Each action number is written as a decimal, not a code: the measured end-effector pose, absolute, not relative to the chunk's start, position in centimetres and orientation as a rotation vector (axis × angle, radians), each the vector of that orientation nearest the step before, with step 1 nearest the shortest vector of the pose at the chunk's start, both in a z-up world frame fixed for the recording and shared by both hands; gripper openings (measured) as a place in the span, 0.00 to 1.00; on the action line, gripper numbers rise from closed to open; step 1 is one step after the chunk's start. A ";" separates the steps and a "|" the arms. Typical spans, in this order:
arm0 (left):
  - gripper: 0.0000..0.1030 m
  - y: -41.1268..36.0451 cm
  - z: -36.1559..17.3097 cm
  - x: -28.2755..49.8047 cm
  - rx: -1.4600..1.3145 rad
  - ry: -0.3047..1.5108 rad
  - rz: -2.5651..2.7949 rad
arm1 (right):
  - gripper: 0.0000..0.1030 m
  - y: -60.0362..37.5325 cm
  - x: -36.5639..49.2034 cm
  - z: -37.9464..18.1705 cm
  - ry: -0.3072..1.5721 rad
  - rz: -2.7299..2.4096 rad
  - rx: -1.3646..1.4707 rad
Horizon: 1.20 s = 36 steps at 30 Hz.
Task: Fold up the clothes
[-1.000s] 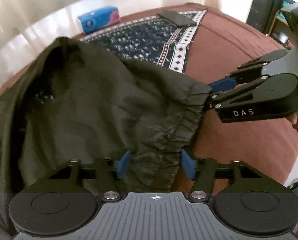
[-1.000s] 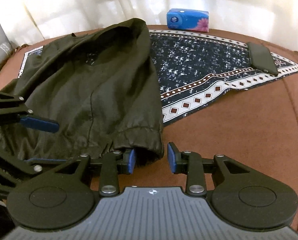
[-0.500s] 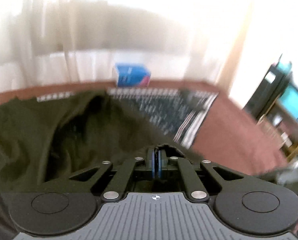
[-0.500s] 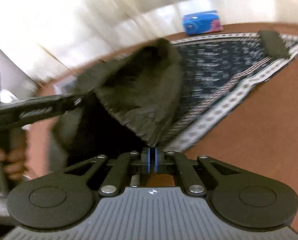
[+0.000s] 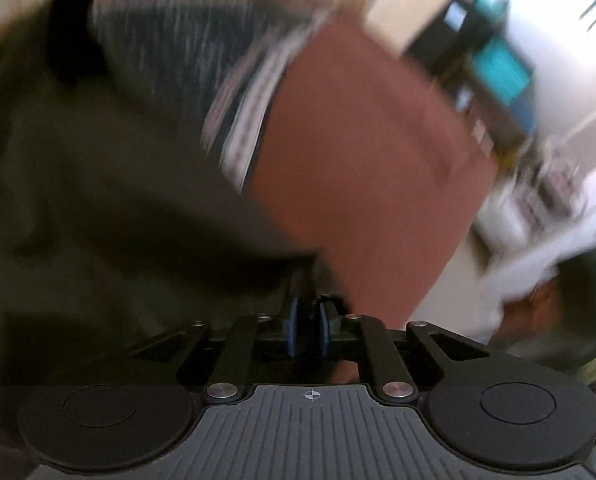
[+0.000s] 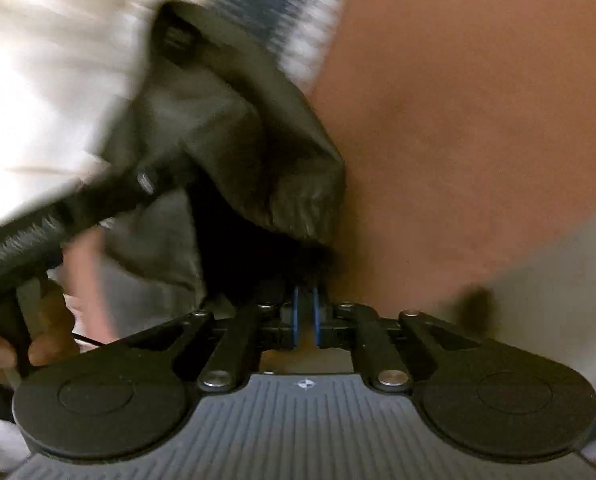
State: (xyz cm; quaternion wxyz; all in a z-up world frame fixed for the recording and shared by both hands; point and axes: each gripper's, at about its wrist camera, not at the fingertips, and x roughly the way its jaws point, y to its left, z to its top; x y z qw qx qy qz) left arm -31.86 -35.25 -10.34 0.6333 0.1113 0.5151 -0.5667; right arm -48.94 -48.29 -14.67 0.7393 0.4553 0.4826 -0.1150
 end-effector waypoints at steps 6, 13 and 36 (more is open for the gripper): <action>0.55 -33.4 -7.9 -29.8 0.139 1.143 -1.336 | 0.40 -49.8 -48.3 -8.7 0.924 -0.322 0.814; 0.59 -30.1 -4.2 -23.3 -0.020 0.990 -1.158 | 0.39 -52.8 -40.2 -2.5 0.717 -0.177 0.704; 0.63 -26.5 -6.9 -6.2 -0.103 0.973 -0.366 | 0.04 -62.6 -10.3 -12.9 0.884 0.070 1.045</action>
